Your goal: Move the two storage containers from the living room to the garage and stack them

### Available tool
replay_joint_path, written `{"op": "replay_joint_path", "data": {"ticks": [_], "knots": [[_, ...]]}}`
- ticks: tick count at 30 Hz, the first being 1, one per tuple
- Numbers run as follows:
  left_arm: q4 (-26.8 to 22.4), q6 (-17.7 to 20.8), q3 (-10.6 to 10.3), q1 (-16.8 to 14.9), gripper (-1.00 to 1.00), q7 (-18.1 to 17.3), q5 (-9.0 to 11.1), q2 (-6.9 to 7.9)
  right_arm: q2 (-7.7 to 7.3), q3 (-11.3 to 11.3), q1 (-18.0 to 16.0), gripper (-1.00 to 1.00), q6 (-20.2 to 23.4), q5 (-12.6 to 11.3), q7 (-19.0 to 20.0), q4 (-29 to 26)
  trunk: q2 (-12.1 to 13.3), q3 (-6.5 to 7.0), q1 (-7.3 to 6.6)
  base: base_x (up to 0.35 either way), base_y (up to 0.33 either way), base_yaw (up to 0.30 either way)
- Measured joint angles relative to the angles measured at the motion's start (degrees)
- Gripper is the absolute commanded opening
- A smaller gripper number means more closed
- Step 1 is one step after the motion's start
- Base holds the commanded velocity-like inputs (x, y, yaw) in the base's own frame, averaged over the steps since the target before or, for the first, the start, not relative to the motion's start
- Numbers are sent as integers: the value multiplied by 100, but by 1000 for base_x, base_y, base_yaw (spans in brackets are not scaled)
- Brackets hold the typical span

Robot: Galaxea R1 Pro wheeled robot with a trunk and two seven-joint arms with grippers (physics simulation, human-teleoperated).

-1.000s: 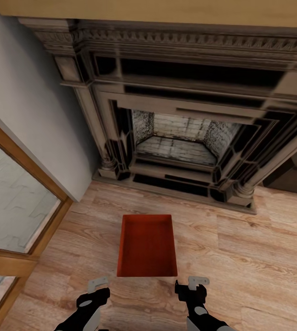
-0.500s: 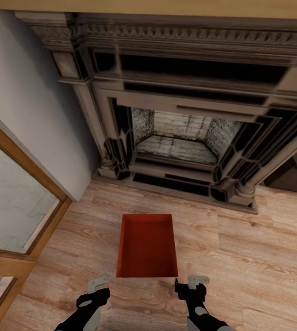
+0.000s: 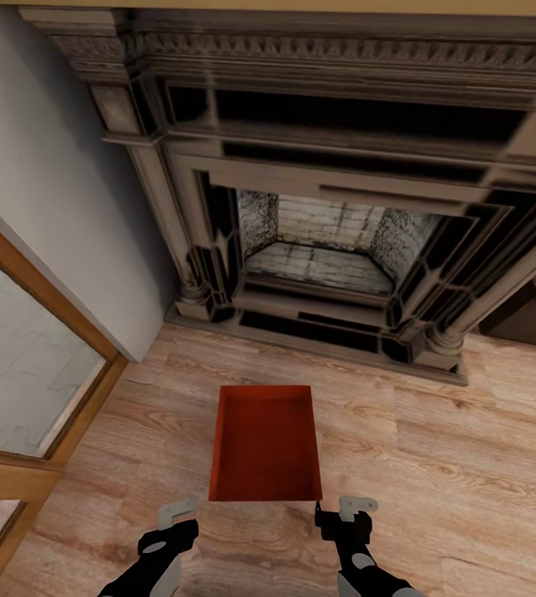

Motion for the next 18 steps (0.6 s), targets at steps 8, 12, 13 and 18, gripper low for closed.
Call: {"op": "replay_joint_path", "data": {"ticks": [8, 12, 13, 18], "knots": [[2, 2, 0, 0, 100, -7, 1, 6, 12, 1, 1, 100, 5, 24, 1, 0, -321, -144, 176, 0, 0, 0], [-2, -5, 0, 1, 100, -5, 1, 4, 15, 0, -2, 100, 10, 17, 1, 0, -482, -216, 264, 0, 0, 0], [-1, -5, 0, 1, 100, -6, 0, 5, 15, 0, -1, 100, 11, 17, 1, 0, -522, -233, 286, 0, 0, 0], [-5, -23, 0, 2, 100, -8, 6, 1, 15, 1, 0, 100, -1, 33, 0, 0, -722, -323, 395, 0, 0, 0]]}}
